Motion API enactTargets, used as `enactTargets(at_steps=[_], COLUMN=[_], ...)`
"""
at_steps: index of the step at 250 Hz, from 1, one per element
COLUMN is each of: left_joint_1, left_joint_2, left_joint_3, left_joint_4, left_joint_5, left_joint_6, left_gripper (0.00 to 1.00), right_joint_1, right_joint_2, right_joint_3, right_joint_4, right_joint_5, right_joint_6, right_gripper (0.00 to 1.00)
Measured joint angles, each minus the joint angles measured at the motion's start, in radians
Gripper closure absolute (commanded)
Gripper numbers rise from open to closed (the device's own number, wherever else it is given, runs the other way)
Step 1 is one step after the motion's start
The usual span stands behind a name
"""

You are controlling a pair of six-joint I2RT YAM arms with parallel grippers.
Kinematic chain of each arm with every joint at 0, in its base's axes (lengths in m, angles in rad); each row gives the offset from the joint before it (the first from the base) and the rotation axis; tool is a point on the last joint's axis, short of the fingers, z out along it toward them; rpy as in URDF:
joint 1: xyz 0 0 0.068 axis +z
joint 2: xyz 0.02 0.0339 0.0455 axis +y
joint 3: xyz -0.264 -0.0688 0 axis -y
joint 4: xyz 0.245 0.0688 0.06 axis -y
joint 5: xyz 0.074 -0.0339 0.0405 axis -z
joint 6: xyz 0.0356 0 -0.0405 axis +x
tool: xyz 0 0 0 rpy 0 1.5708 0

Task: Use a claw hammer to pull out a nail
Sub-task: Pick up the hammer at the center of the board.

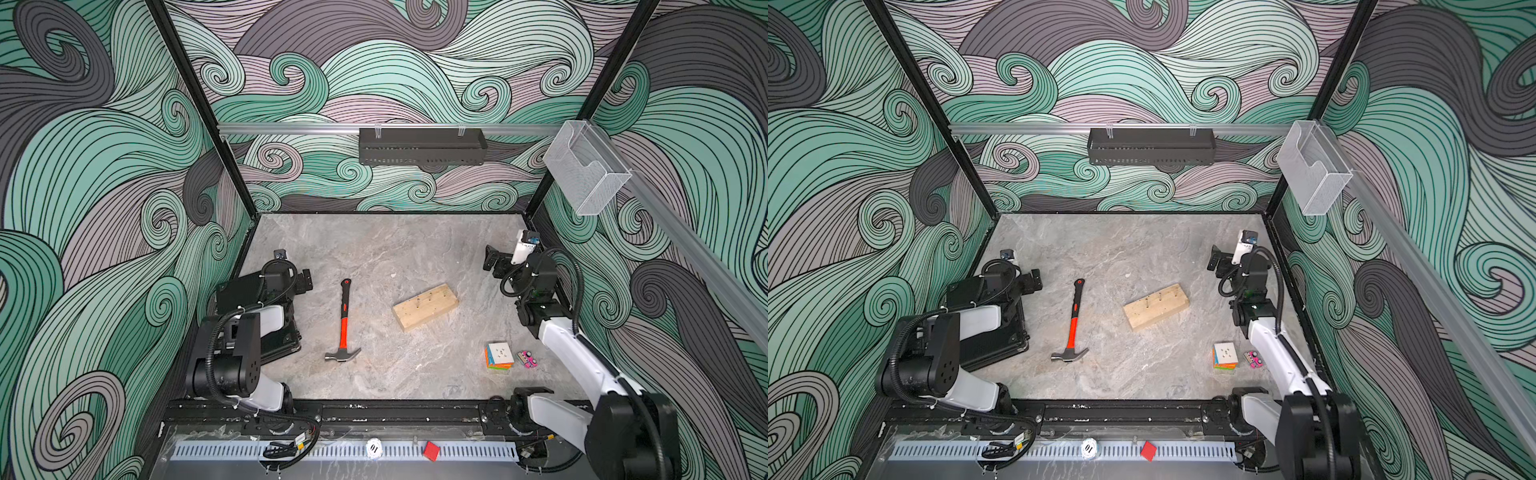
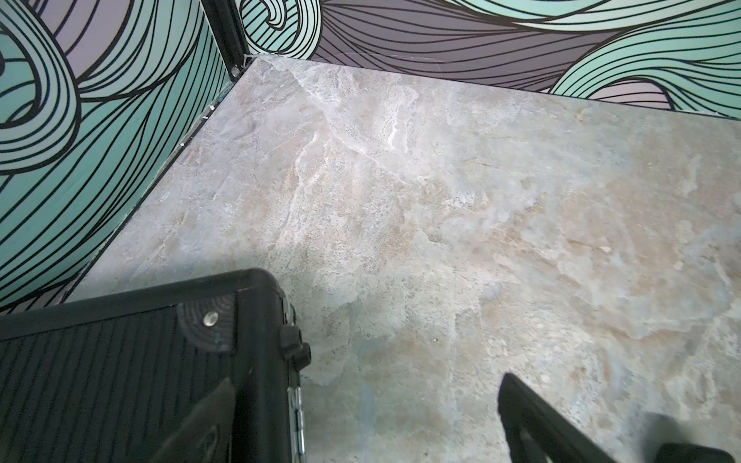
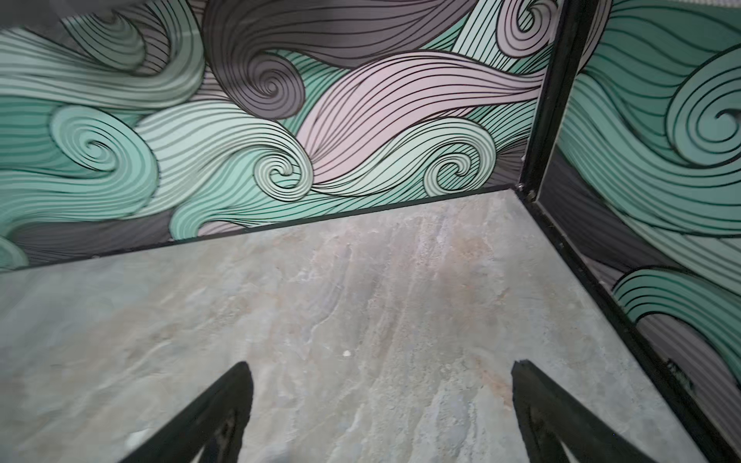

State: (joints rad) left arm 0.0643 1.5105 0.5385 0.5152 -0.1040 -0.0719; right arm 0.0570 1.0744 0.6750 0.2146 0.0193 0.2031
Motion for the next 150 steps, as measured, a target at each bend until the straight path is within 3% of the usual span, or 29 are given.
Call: enactTargets(at_steps=[39,114,150], left_joint_1=[0.0,0.0,0.0], left_joint_2=[0.0,-0.001,-0.009], left_joint_3=[0.0,0.002,0.208], left_joint_4=[0.0,-0.008,-0.305], left_joint_5=[0.0,0.001,0.02], left_joint_6=[0.0,0.005,0.0], left_gripper=[0.01,0.01,0.01], right_joint_1=[0.062,0.285,0.345], right_joint_2=[-0.1,-0.192,-0.198], right_joint_3=[0.014,-0.057,-0.069], right_joint_4=[-0.13,-0.175,-0.119], right_joint_5=[-0.085,-0.153,-0.186], right_joint_6=[0.21,0.563,0.65], right_gripper=[0.0,0.0,0.0])
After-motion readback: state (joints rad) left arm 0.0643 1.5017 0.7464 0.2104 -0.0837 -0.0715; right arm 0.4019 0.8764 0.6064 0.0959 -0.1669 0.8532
